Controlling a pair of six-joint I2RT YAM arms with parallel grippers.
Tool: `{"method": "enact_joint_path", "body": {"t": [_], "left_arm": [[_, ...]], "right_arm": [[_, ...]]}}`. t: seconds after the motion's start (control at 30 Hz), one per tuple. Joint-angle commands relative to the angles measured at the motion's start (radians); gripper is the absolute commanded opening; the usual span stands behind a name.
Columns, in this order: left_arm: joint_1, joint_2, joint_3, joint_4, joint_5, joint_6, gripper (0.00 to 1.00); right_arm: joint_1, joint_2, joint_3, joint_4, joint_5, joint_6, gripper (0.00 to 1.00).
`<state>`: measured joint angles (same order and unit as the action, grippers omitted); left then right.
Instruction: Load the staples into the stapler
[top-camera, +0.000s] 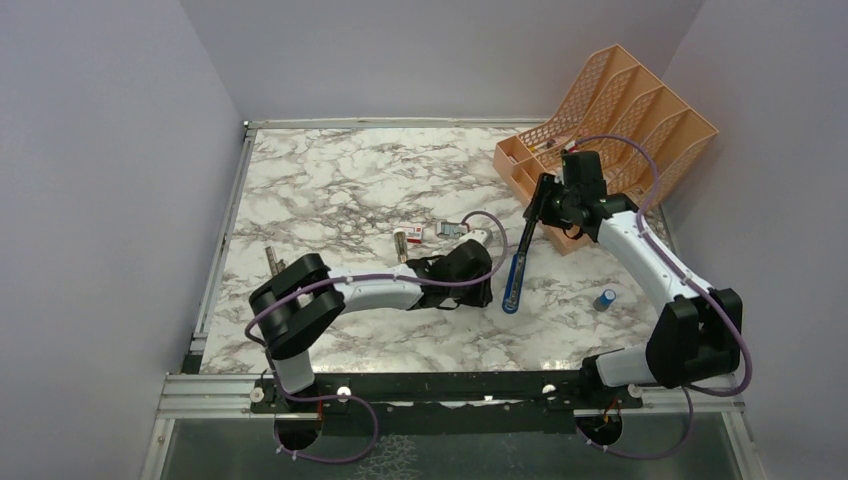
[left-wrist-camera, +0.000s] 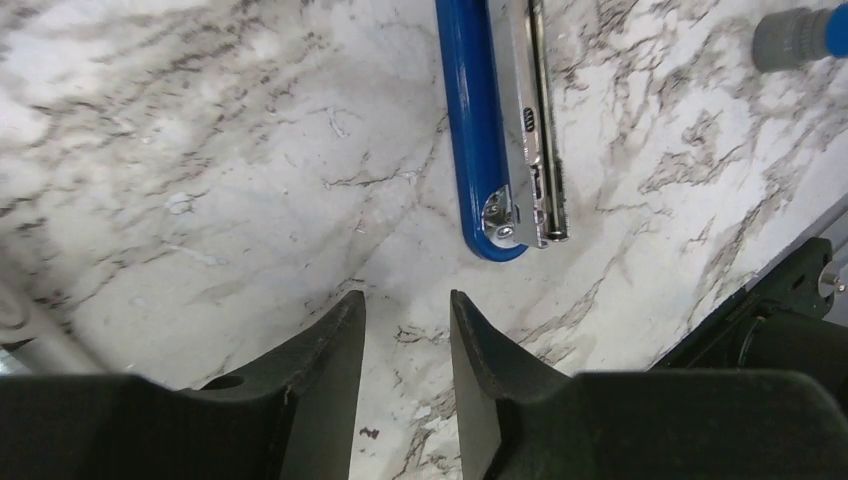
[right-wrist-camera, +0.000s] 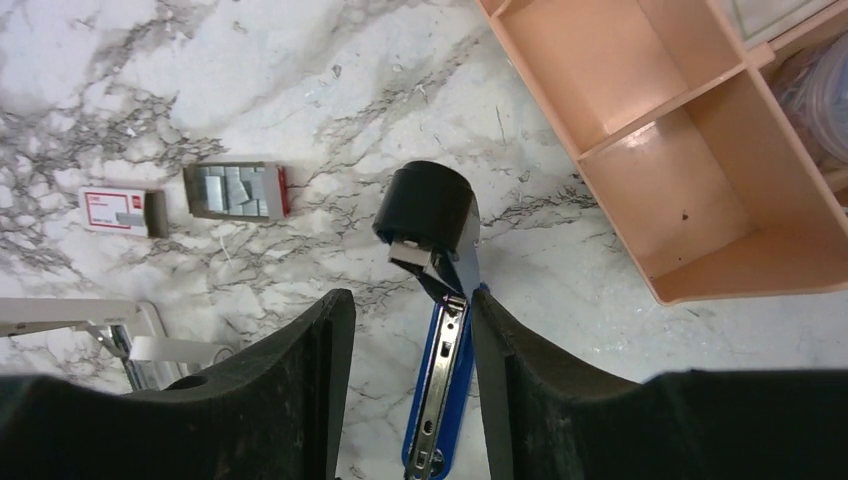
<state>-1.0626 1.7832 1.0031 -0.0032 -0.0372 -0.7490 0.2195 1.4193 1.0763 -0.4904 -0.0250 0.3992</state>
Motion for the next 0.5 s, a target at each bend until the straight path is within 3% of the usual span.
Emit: {"method": "enact_joint_path", "body": {"t": [0.0,0.17,0.37,0.47], "left_arm": [[-0.007,-0.13,0.067,-0.107,-0.107,0.087,0.39],[-0.007,-0.251,0.12,-0.179,-0.185,0.172,0.49],[-0.001,-0.394,0.076,-0.292,-0.561,0.206,0.67],[0.01,-0.468,0.046,-0.318,-0.662,0.236,0.79]], "right_arm": [[0.0,-0.089,0.022,-0.029,-0.009,-0.013,0.51],[0.0,-0.174,0.027,-0.031,-0.033,-0.028,0.51],[0.002,-0.226,0.023,0.001,-0.127,-0.061,0.45],[0.003,-0.237,0.021,0.02,-0.152,-0.055,0.44]]}}
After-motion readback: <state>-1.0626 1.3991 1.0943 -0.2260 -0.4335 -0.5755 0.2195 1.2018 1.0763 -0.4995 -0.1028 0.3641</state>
